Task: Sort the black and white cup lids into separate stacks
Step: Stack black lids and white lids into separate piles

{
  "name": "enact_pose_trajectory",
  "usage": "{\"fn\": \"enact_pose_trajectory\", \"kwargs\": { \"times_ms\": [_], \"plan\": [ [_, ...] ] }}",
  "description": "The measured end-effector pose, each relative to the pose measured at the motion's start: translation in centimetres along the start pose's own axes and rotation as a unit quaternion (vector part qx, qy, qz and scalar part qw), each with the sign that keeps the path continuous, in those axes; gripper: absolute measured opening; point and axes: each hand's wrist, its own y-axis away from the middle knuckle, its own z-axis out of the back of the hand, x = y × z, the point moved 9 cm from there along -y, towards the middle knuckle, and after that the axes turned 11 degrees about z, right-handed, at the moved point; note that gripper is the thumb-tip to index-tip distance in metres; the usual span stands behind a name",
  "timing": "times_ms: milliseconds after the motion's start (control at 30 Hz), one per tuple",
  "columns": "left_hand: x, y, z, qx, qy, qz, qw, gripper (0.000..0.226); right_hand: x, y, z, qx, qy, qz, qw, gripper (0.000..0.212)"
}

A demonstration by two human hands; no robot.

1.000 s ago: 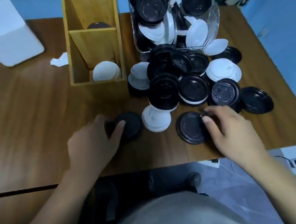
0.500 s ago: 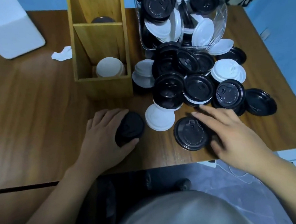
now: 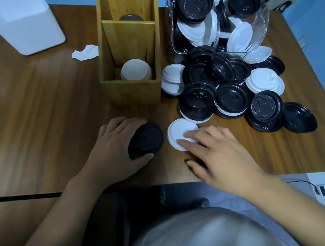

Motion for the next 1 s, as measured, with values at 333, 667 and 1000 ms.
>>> {"fn": "enact_pose_trajectory", "kwargs": {
  "times_ms": [333,667,1000],
  "plan": [
    [0.8,-0.1,0.3,-0.009,0.016,0.006,1.0,0.083,-0.2,-2.0,-0.5,0.012,-0.043,-0.018,0.999,0.047],
    [0.7,-0.1,0.3,-0.027,0.023,-0.006,0.999,0.082,-7.4,-3.0,2.4,-0.025,-0.033,-0.152,0.988,0.033],
    [1.0,-0.2,0.6,-0.015,0.054,0.01,0.998,0.084,-6.8,-5.5,8.0,-0.11,-0.167,-0.134,0.97,0.01]
  ]
}}
